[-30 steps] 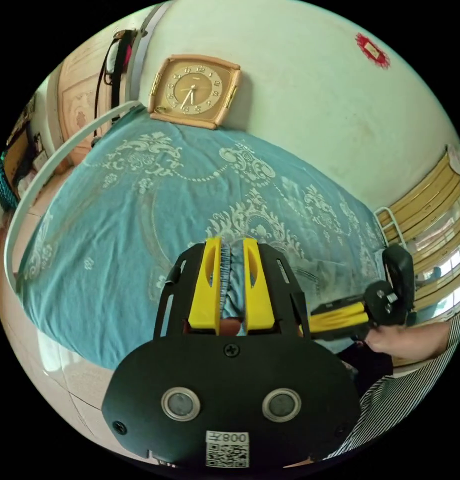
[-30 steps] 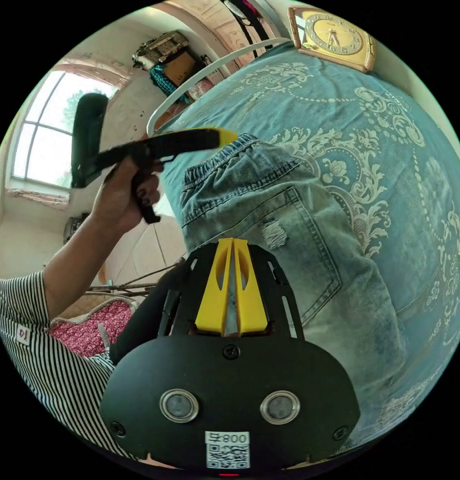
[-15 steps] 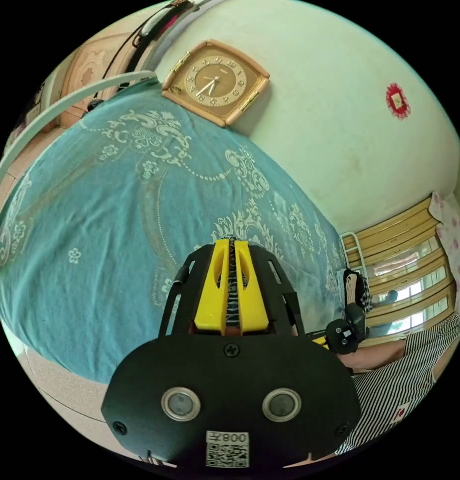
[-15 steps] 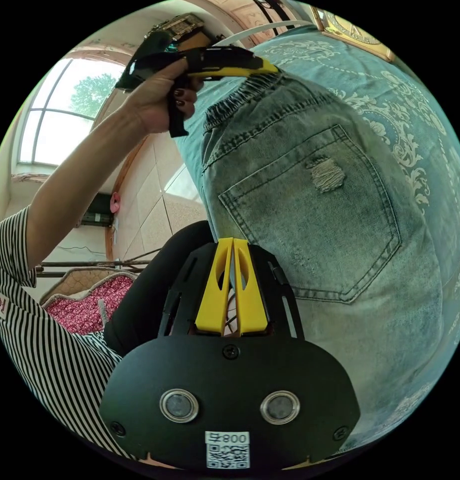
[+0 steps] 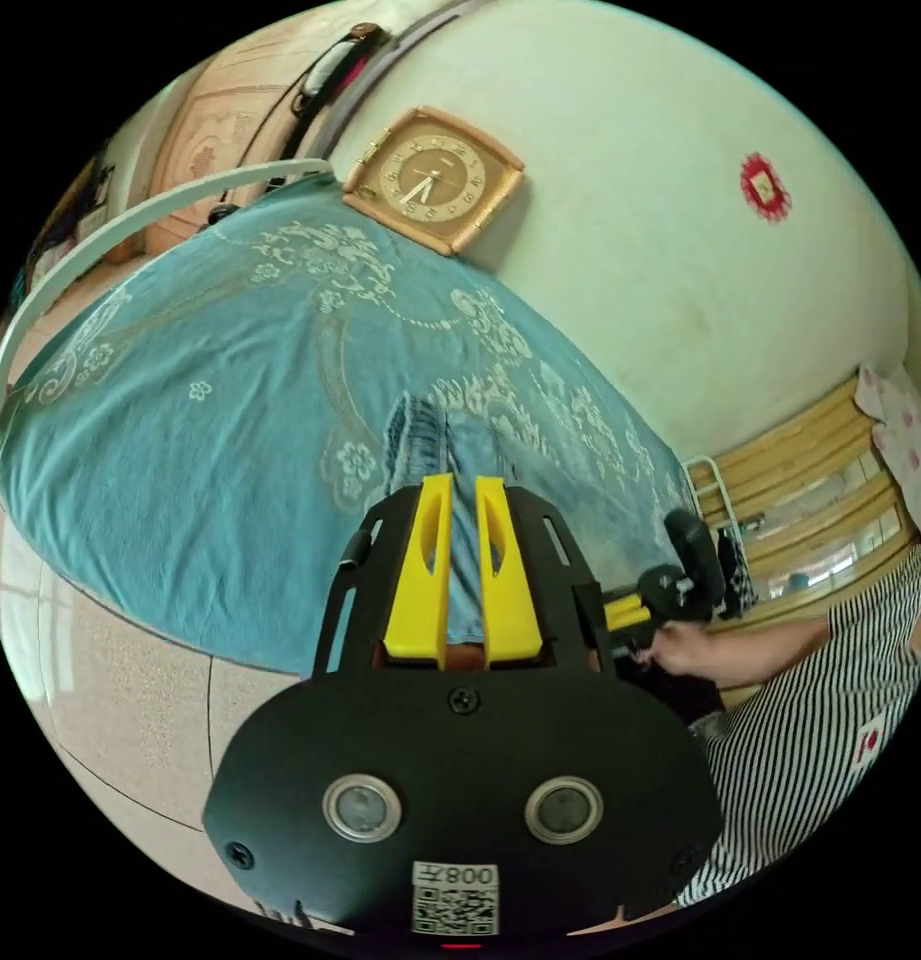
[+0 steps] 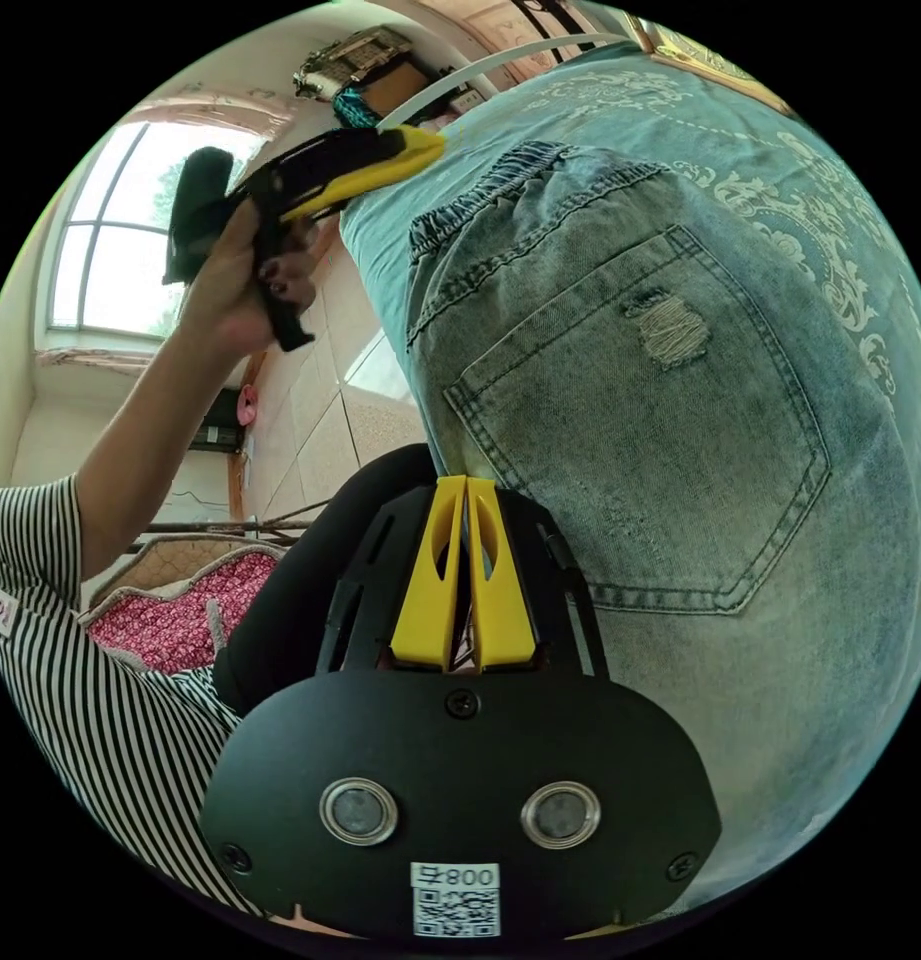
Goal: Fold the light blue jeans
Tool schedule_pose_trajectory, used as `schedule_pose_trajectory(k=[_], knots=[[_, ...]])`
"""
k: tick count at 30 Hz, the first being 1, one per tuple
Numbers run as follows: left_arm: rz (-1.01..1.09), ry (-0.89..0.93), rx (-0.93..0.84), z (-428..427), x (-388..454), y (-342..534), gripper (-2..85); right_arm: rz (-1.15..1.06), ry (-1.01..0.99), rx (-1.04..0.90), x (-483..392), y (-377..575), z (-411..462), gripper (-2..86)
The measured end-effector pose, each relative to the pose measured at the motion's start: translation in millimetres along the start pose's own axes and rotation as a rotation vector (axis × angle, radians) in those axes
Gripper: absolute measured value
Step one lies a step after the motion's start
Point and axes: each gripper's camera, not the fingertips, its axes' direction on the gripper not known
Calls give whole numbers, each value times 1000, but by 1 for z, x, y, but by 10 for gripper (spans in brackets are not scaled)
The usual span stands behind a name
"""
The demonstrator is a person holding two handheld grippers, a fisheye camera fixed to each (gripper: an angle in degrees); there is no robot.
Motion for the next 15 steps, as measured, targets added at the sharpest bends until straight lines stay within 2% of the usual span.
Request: schedule_pose_trajectory(k=[2, 5, 9, 13, 15], knots=[[-2, -79, -65, 13, 8, 9, 12, 5, 0, 2, 3, 7, -1, 0], [-61, -44, -42, 13, 24, 7, 5, -3, 19, -5, 4, 19, -2, 0], [23, -166, -72, 12, 86, -5, 2, 14, 22, -24, 9, 40, -11, 1], [134, -54, -65, 13, 145, -4, 1, 50, 10, 55, 17, 80, -38, 1], [186, -58, -141, 29, 182, 0, 1, 97, 45, 95, 28, 120, -58, 1]])
